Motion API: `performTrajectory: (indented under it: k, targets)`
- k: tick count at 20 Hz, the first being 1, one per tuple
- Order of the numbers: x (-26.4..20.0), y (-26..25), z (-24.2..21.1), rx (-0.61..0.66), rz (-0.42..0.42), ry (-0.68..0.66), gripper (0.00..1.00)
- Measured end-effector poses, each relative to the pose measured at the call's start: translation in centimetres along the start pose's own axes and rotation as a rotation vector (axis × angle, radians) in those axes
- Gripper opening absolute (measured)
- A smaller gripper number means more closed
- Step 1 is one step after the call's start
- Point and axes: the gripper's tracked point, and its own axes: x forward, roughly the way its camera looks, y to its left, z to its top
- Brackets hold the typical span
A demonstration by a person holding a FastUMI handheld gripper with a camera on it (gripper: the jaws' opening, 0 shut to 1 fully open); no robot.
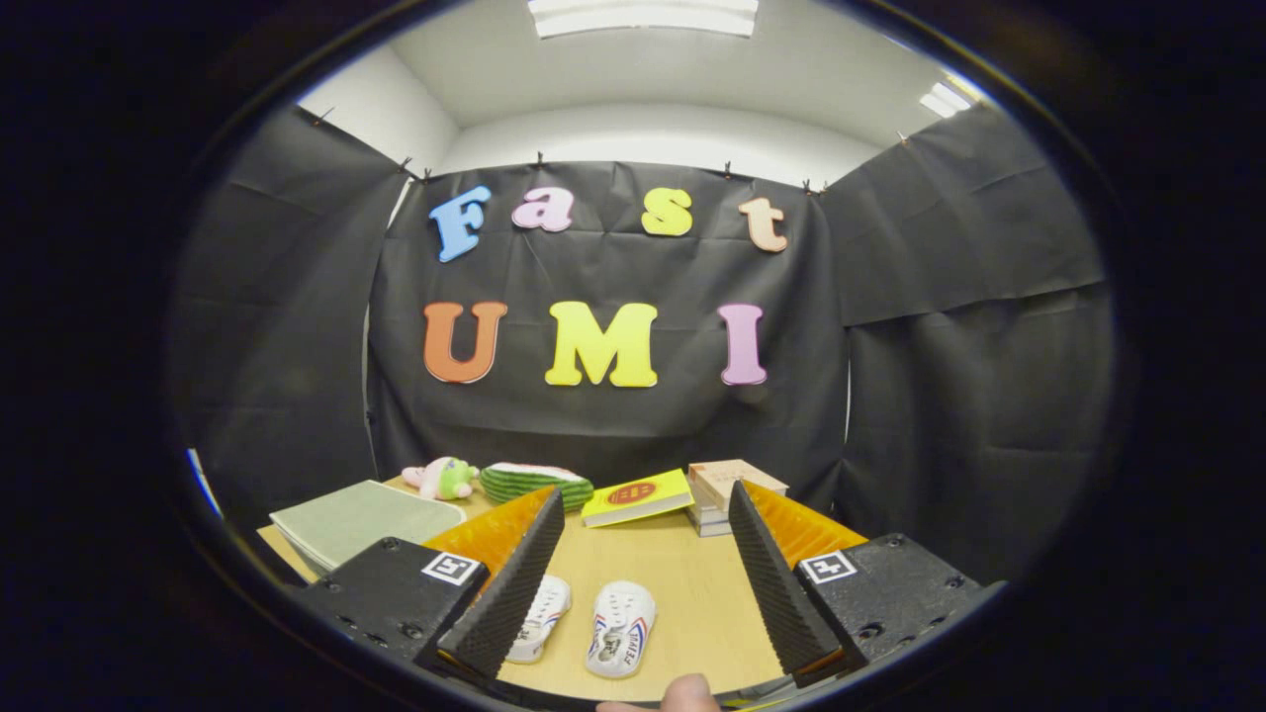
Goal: Open the storage box then place both shoes into the box .Put the left shoe in first, then the right shoe, with the right side of both shoes facing outward in a uniform manner.
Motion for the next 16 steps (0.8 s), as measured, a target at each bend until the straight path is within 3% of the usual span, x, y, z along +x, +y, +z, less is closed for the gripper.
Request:
performTrajectory:
  k: [10, 16]
  targets:
    - [1.5, 3.9, -1.2, 0.037, 0.173, 0.113, 1.00]
    - [2.5, 10.2, -3.5, 0.096, 0.398, 0.250, 1.00]
